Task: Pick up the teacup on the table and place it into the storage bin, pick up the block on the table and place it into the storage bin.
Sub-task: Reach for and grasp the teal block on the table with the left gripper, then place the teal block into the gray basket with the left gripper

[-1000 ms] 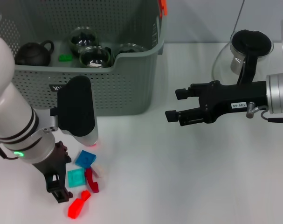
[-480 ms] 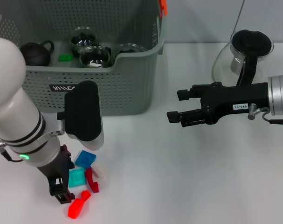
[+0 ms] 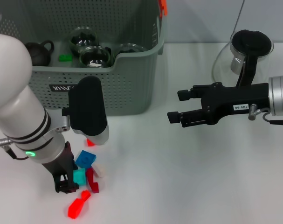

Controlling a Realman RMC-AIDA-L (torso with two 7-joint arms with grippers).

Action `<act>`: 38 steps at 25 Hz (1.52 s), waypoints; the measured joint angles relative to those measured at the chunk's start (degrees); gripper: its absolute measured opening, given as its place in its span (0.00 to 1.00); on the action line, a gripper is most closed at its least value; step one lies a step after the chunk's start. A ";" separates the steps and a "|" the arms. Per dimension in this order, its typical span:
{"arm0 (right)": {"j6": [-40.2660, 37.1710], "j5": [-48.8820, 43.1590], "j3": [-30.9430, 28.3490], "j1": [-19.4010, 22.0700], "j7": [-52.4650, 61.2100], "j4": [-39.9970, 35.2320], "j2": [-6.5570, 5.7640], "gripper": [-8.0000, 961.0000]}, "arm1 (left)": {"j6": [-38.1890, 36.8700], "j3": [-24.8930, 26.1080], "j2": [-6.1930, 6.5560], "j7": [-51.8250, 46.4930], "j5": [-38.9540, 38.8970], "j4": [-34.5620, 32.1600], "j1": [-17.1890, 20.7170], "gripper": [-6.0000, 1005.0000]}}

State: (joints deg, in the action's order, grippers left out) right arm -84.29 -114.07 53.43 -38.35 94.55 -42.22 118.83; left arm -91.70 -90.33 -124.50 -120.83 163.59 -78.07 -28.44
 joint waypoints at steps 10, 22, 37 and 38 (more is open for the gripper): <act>0.01 0.00 -0.10 0.57 -0.15 -0.07 0.00 0.92 | -5.15 4.12 0.11 -1.55 -0.56 -5.35 1.03 0.40; -0.22 0.00 -1.74 0.82 -2.12 0.22 0.37 0.92 | -20.98 53.10 3.35 0.74 -29.13 -13.38 -4.85 0.40; -0.10 -0.03 -1.39 0.03 -1.69 0.09 0.63 0.92 | 15.22 50.29 12.84 -1.47 -27.88 15.96 -18.62 0.40; -0.09 -0.07 -1.38 0.03 -1.68 0.09 0.63 0.92 | 17.33 48.90 12.59 -2.40 -26.34 16.45 -18.68 0.40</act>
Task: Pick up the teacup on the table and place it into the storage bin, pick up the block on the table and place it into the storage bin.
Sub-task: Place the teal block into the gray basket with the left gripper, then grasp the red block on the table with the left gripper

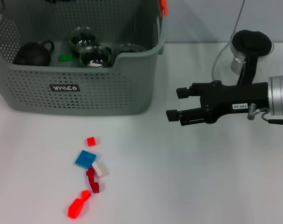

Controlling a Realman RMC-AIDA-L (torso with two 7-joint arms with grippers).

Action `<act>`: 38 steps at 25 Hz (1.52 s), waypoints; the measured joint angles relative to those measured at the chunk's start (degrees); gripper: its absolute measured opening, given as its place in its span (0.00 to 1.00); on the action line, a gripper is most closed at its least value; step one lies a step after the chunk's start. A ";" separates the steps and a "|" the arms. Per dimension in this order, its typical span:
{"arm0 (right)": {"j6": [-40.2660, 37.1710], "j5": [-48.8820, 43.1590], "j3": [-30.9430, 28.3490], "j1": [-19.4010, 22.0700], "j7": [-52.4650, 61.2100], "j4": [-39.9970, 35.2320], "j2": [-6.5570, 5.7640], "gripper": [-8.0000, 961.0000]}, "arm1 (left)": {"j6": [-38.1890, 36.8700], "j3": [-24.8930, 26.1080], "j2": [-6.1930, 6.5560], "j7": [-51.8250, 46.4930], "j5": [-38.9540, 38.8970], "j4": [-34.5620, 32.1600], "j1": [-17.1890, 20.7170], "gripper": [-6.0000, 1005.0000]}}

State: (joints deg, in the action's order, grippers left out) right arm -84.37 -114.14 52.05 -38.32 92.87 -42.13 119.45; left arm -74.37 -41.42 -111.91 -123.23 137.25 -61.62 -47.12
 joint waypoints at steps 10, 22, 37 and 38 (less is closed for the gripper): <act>0.01 -0.21 0.04 0.00 -0.06 0.00 -0.01 0.92 | 2.77 -2.93 -1.02 -3.10 2.69 -0.74 0.35 0.56; 0.05 -0.01 -0.35 0.00 -0.49 0.35 -0.17 0.92 | -35.59 -2.37 -5.91 9.25 -24.32 -27.44 13.70 0.88; 0.99 0.01 -0.84 0.26 0.00 0.49 -0.38 0.92 | -37.09 -32.90 -12.67 1.70 9.57 -37.63 25.44 0.88; 1.09 0.01 -0.84 0.26 -0.04 0.49 -0.38 0.92 | -37.17 -34.37 -12.70 0.83 10.96 -36.74 25.27 0.88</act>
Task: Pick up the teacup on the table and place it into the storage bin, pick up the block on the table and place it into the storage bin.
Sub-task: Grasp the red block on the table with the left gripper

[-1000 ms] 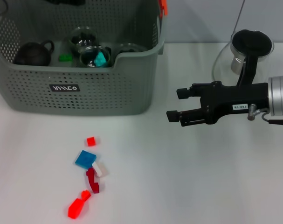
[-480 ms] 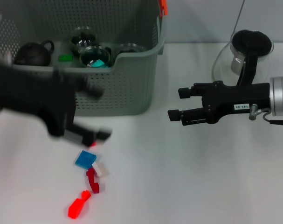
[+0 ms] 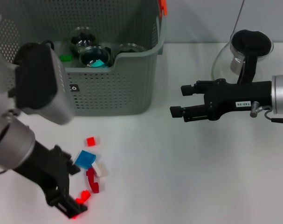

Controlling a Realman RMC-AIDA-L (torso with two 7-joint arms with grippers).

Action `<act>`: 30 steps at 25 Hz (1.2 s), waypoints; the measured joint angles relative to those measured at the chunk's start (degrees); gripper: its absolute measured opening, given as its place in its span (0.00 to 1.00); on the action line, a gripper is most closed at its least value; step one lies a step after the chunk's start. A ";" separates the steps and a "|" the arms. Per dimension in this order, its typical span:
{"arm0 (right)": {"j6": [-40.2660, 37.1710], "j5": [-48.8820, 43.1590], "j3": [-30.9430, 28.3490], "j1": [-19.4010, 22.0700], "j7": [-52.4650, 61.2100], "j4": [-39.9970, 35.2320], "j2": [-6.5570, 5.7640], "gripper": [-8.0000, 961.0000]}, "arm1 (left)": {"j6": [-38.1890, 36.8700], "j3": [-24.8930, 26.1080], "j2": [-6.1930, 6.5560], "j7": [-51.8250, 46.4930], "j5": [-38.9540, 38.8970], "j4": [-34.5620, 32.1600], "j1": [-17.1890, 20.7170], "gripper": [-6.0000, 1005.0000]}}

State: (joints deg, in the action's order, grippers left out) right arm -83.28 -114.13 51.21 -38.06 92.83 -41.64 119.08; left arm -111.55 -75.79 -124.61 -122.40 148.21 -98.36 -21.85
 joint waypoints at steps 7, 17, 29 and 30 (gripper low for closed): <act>0.22 0.03 -0.08 0.04 -0.45 -0.02 0.02 0.92 | 2.57 -4.97 -0.02 -6.81 4.75 5.69 -0.99 0.88; -0.16 0.06 0.06 -0.14 -0.47 -0.46 0.02 0.92 | 5.96 -6.01 0.05 -17.01 6.38 10.85 -1.96 0.88; -0.19 0.10 -0.03 0.17 -1.93 -0.43 -0.11 0.92 | 9.67 -10.66 -0.02 -24.26 8.92 14.89 -2.24 0.88; -0.19 0.11 -0.04 0.19 -1.96 -0.44 -0.13 0.92 | 10.00 -11.20 -0.02 -24.73 9.40 15.07 -2.26 0.88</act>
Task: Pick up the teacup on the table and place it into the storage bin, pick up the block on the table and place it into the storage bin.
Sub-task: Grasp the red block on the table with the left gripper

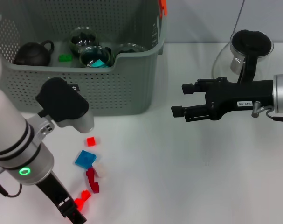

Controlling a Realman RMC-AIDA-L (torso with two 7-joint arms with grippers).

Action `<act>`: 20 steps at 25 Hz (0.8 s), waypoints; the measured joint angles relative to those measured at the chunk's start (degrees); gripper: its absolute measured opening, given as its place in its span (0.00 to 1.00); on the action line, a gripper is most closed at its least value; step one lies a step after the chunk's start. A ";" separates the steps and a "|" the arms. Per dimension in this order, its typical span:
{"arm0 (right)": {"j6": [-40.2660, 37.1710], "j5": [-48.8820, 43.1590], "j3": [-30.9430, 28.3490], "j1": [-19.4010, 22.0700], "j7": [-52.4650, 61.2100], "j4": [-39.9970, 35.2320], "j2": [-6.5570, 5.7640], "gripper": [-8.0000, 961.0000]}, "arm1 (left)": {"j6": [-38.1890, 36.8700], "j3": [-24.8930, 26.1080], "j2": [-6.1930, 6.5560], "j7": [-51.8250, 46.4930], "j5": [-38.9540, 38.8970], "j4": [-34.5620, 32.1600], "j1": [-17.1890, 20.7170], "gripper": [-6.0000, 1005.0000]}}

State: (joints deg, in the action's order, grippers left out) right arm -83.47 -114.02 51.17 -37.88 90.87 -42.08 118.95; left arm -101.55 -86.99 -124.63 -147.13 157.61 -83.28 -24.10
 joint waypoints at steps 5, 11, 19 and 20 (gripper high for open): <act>0.04 0.03 -0.07 0.07 -0.02 -0.08 -0.03 0.92 | 0.99 -2.83 -0.08 -1.57 1.18 0.51 -0.20 0.87; 0.04 0.03 -0.68 0.18 -0.01 -0.08 -0.11 0.92 | 1.36 -3.66 -0.09 -2.48 1.46 0.65 -0.52 0.82; -0.01 0.03 -0.74 0.17 0.00 -0.11 -0.12 0.92 | 2.06 -4.55 -0.09 -3.49 1.47 1.36 -0.60 0.57; -0.01 0.03 -0.74 0.15 0.01 -0.11 -0.12 0.92 | 2.09 -4.75 -0.09 -3.65 1.48 1.37 -0.60 0.55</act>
State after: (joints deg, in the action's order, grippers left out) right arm -83.48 -113.99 50.43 -37.73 90.88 -42.19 118.83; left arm -99.46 -91.74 -124.72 -150.78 159.08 -81.91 -24.70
